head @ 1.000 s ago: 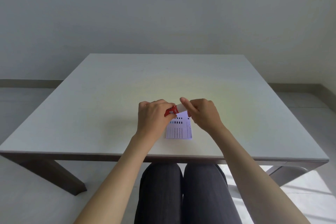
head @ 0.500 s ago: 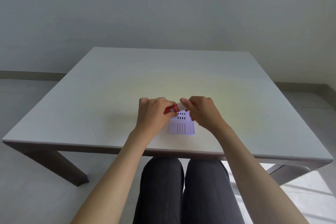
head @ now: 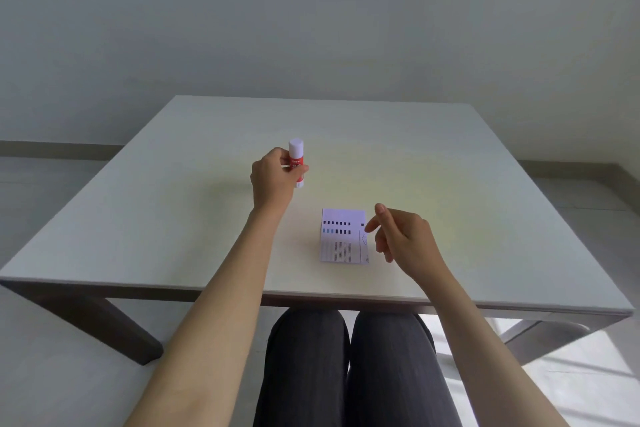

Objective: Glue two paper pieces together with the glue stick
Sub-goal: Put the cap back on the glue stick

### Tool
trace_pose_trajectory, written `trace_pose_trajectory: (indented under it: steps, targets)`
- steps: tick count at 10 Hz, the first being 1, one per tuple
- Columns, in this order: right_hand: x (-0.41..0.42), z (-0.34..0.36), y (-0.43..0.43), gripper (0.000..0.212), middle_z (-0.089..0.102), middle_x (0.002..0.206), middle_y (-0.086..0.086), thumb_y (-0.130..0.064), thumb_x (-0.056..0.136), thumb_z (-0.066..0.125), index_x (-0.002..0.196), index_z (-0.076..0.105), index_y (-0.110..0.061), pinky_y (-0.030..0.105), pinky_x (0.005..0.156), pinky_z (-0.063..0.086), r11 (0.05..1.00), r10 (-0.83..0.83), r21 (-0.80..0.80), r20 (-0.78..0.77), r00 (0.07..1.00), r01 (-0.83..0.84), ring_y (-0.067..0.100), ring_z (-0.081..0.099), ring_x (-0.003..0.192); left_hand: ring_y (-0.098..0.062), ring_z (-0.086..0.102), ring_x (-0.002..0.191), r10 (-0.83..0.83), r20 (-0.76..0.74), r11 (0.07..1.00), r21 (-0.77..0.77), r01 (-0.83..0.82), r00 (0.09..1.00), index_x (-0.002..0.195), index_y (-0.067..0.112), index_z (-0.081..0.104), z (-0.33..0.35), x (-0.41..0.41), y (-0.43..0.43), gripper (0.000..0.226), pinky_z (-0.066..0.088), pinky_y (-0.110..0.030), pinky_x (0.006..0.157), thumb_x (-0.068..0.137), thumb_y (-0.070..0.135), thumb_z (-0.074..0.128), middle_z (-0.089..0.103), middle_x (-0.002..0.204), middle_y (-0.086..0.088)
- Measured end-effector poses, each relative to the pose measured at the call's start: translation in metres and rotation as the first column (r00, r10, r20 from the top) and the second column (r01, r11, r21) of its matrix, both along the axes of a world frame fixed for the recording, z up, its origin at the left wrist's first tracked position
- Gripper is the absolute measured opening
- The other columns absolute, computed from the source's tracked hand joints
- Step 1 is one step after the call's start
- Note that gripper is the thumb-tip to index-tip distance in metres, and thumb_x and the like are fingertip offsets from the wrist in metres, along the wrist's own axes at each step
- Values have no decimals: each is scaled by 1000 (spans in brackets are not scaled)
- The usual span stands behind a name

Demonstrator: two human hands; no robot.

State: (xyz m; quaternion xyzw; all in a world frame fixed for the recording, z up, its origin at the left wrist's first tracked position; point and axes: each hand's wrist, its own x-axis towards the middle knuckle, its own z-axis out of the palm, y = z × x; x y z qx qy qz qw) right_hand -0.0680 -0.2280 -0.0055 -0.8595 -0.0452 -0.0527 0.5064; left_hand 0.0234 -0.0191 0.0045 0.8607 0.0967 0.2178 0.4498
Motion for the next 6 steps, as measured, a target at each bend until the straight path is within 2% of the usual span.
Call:
trace_pose_trajectory:
  steps: [1,4,5,6]
  targets:
    - [1,-1,-3,47,57,48,0,-39,97,38,67,64,-14,12,43,40,999,7,33,-22,1000,-6,6,46,33,-20,59,70,17,-9,1000,-5,-17,1000,78,8,66,-11,5,4,16,33,-24,62,74,22,72,74,77,-6]
    - [7,0,5,45,59,50,-2,-39,97,39,72,65,-13,12,47,42,998,38,49,-34,999,-36,6,48,35,-19,58,67,20,-16,1000,25,-19,1000,77,11,65,-26,4,5,15,32,-25,58,73,24,71,74,73,-4]
    - [8,-1,10,45,61,53,0,-39,97,38,73,65,-13,15,50,44,998,57,17,-39,998,-57,6,49,37,-24,64,74,9,-40,998,55,-7,999,78,12,65,-33,3,7,15,33,-26,59,72,24,71,75,76,-4]
    - [9,-2,16,43,61,55,1,-38,97,38,74,65,-14,18,52,46,998,68,-13,-54,996,-68,9,51,39,-28,67,93,-26,-112,992,119,39,993,101,8,67,-38,2,11,37,42,-28,68,71,28,75,75,96,-7]
